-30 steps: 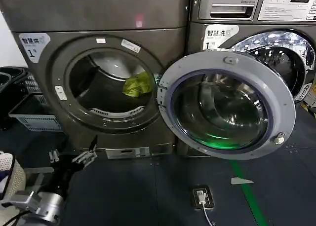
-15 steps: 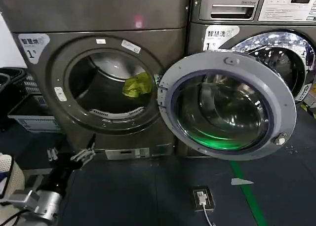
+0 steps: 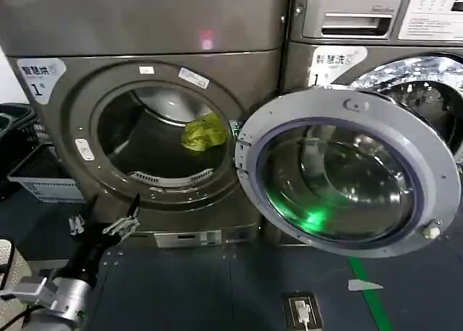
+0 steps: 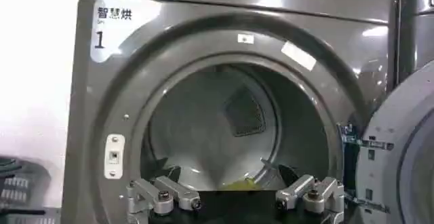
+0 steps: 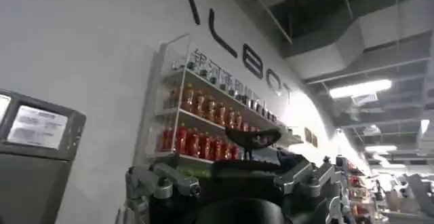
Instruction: Grasp the clothes from the dryer.
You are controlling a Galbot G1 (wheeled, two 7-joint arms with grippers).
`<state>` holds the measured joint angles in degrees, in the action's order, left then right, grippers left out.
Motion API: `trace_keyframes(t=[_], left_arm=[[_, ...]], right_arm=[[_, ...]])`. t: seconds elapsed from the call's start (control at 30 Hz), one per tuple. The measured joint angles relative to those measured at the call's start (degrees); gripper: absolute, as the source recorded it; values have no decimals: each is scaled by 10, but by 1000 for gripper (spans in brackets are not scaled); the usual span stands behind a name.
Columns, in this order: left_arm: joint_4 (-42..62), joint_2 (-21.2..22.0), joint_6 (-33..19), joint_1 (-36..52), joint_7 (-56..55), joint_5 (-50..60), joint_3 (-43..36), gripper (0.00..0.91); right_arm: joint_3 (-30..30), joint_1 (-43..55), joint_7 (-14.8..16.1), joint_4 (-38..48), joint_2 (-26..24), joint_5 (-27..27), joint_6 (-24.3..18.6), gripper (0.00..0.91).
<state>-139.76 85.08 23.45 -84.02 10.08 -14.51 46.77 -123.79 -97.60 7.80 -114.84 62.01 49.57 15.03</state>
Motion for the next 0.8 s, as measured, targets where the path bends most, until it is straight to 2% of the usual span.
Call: trace_keyframes(t=[0.8], left_arm=[[3,-1,-1,-1,0,-1,-2,907]], right_arm=[[2,-3,4,-8,3,1,-3,907]])
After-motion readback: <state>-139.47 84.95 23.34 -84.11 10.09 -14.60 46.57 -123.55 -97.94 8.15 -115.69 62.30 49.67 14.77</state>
